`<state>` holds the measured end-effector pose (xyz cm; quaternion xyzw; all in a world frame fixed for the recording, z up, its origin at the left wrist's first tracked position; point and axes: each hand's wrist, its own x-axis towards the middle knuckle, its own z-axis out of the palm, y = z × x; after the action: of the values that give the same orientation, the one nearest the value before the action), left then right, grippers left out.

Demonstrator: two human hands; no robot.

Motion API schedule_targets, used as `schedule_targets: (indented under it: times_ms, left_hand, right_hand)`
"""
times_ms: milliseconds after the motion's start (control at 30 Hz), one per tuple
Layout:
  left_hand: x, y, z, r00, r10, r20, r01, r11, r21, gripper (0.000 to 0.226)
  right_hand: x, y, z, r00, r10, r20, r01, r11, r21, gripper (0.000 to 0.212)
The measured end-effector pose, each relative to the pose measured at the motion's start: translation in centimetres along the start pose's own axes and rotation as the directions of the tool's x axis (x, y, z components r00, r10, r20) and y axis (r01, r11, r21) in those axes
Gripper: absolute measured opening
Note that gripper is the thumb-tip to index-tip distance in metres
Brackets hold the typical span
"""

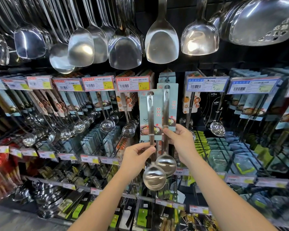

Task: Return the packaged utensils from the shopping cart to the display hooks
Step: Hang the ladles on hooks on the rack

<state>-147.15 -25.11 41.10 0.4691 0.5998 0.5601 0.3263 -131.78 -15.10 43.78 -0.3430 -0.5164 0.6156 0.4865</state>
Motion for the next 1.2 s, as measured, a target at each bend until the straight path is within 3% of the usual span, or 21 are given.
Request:
schedule_targets:
  times_ms: [600,833,933,1000,1100,1200]
  left_hand:
    - [0.3,-0.1,0.0,0.999,-0.031,0.007,0.031,0.996,0.079,0.013]
    - [1.0,-0.1,0.9,0.998,-0.056,0.015,0.054,0.996,0.076,0.012]
    - [1.5,0.0,1.6,0.998,-0.061,0.016,0.059,0.996,0.067,0.012]
    - [1.9,0.0,2.0,0.998,-0.058,0.004,0.057,0.996,0.065,0.013]
    - [2.6,0.4,2.7,0.999,-0.040,-0.009,0.040,0.996,0.074,0.015]
    - [3.3,0.7,3.6,1.000,-0.022,0.003,0.022,0.997,0.074,0.013]
  right_hand:
    - [9.0,0.0,-1.4,0.989,0.136,-0.053,-0.142,0.979,-0.149,0.024]
    - [12.2,0.8,-1.3,0.964,0.254,-0.079,-0.259,0.964,-0.061,0.032]
    - [12.0,1.7,-1.6,0.950,0.210,-0.232,-0.267,0.930,-0.253,0.042]
    - [10.9,2.0,-1.9,0.935,0.152,-0.319,-0.274,0.883,-0.382,0.032]
    - [9.0,1.4,-2.3,0.946,0.153,-0.287,-0.218,0.954,-0.207,0.005]
    - [6.1,-1.2,-2.6,0.985,0.136,-0.106,-0.134,0.991,0.024,0.022]
